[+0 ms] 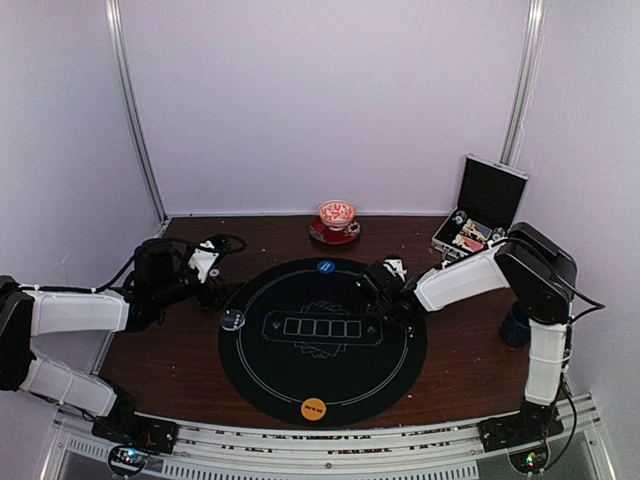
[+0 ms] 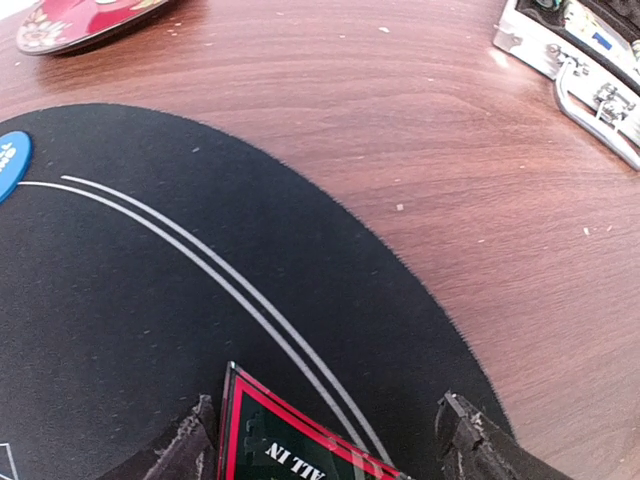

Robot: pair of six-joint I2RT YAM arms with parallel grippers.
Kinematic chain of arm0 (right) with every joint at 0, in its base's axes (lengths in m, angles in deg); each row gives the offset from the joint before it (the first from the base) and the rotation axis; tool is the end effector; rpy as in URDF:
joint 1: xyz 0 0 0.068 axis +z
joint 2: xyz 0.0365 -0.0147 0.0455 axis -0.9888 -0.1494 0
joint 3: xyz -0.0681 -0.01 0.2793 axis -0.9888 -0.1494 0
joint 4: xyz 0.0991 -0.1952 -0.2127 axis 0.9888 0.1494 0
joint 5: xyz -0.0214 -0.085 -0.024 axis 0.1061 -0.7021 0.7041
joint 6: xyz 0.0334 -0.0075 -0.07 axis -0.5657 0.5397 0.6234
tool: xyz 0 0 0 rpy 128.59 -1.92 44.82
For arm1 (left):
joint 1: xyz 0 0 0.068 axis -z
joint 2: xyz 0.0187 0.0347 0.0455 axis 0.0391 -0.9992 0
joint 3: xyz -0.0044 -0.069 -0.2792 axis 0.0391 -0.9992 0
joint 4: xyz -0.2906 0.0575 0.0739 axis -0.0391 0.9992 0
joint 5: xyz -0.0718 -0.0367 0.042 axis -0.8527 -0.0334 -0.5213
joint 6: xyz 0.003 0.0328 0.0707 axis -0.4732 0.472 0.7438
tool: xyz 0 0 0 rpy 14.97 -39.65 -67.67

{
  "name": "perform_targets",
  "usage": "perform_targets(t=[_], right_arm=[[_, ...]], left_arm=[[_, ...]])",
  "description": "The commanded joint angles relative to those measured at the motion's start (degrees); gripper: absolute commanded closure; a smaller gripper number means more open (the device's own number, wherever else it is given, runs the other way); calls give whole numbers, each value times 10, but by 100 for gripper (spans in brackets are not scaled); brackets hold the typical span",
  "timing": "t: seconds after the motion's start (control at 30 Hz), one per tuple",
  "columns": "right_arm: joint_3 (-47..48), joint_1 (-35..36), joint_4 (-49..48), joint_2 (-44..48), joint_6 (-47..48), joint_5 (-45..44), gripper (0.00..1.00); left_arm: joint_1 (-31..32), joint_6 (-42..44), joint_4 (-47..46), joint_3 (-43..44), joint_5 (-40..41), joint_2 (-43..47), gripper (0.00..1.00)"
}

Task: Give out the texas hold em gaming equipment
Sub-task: Move the all-in button to the poker table mat, then pick up the pile of poker chips from the pile of poker chips.

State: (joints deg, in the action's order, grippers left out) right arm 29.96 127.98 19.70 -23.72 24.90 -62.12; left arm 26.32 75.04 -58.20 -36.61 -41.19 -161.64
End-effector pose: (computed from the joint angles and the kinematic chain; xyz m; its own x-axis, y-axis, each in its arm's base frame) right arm 0.3216 0.2864 0.0698 -0.7101 0.0580 -0.7017 0.0869 0.9962 -0.0057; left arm 0.2878 -0.1435 0.1759 -0.0882 0.3881 -0.9174 0.6403 0.7276 0.2463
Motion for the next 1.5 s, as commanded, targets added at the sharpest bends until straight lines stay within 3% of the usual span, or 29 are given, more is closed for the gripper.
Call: perform_targets(t=[0.0,0.17,0.43,0.63,0.77,1.17,1.37,1.47], right_arm=[[-14,-16,53,12,18,-17,24],[-9,-16,46,27,36,7,20],[-6,-6,42,129,90,77,0],[-31,18,43,214,115,107,0],[-64,40,30,252,121,114,0],[-93,151,8,270,122,85,0],[-102,154,-11,266,128,80,0],[-103,154,-16,266,132,78,0]], left_arm=[[-2,5,-26,5,-9,-6,2],[-2,5,-25,4,-5,-4,2],[-2,2,-21,8,19,0,2],[-3,2,3,24,68,15,2],[-25,2,69,67,101,25,2],[-165,30,342,281,24,-28,2],[-208,32,419,357,-30,-93,2],[-220,13,412,363,-49,-126,2]])
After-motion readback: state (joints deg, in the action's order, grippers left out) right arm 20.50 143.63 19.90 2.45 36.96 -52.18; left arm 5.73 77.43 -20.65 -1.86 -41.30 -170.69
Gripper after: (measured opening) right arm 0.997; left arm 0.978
